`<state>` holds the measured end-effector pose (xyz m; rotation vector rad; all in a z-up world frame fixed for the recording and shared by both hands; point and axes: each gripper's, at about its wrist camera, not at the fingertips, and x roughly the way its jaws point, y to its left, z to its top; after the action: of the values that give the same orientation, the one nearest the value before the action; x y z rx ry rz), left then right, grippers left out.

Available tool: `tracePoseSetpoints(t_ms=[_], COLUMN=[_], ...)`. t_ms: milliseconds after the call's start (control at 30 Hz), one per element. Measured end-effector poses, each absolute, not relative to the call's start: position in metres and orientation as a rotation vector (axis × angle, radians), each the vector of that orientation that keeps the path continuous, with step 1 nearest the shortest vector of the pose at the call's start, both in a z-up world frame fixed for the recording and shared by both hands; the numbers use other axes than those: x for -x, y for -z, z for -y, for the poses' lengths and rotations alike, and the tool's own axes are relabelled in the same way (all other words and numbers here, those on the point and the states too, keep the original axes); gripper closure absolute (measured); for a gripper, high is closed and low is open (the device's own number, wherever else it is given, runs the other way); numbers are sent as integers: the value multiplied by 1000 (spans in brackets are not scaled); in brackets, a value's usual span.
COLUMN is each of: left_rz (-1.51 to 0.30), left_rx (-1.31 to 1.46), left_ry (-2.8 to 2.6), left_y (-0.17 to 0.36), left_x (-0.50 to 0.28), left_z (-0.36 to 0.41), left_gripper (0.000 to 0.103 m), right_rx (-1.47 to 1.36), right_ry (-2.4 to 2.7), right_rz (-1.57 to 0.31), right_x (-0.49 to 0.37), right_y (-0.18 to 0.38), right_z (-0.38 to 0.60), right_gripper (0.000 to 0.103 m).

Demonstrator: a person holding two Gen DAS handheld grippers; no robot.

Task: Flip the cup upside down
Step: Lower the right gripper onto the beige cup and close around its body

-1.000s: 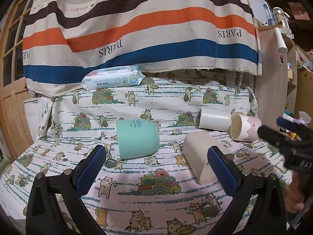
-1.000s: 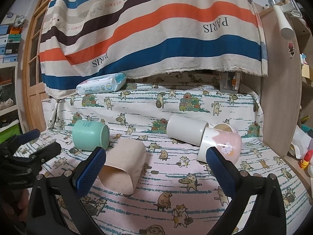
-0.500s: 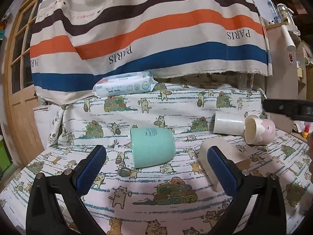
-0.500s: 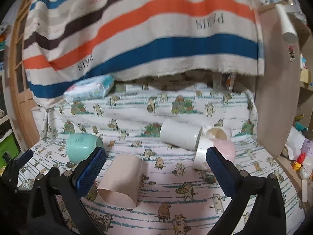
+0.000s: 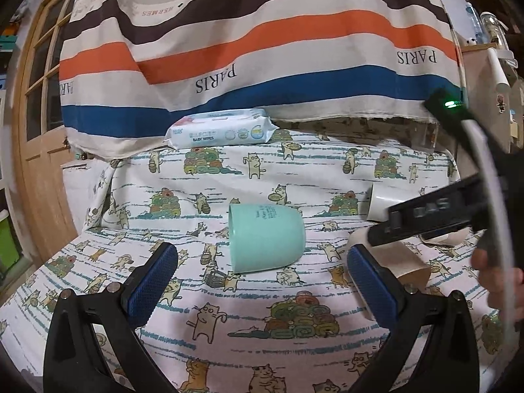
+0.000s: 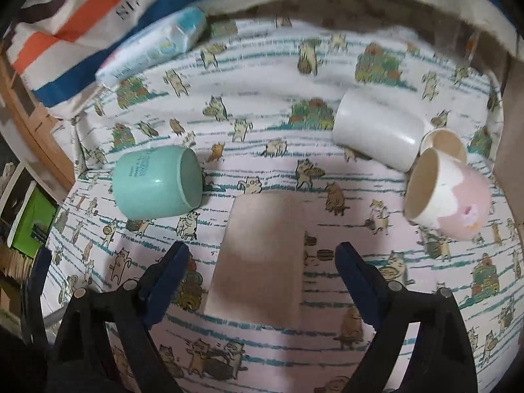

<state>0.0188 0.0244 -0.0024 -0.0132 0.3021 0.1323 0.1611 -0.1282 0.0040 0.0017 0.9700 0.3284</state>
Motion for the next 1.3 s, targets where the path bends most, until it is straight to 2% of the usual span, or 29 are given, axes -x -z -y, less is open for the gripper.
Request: tracePoseSetpoints(t_ms=[200, 300, 400, 767, 1300], left_rz=[-306, -306, -306, -308, -309], left_rx=[10, 10, 10, 9, 6], left_ry=[-132, -132, -132, -124, -115], left_y=[2, 2, 2, 3, 2], left_x=[-19, -19, -19, -19, -20], left_z=[-23, -23, -23, -20, -17], left_gripper=[0, 0, 0, 0, 0], right_rx=[49, 58, 47, 44, -15], right_ry=[-279, -265, -276, -264, -315], right_rz=[-1072, -1095, -1116, -1058, -972], right_x=[-179, -183, -185, -168, -98], right_y=[16, 21, 25, 19, -6], right_z=[112, 112, 114, 136, 168], right_gripper=[13, 20, 32, 33, 33])
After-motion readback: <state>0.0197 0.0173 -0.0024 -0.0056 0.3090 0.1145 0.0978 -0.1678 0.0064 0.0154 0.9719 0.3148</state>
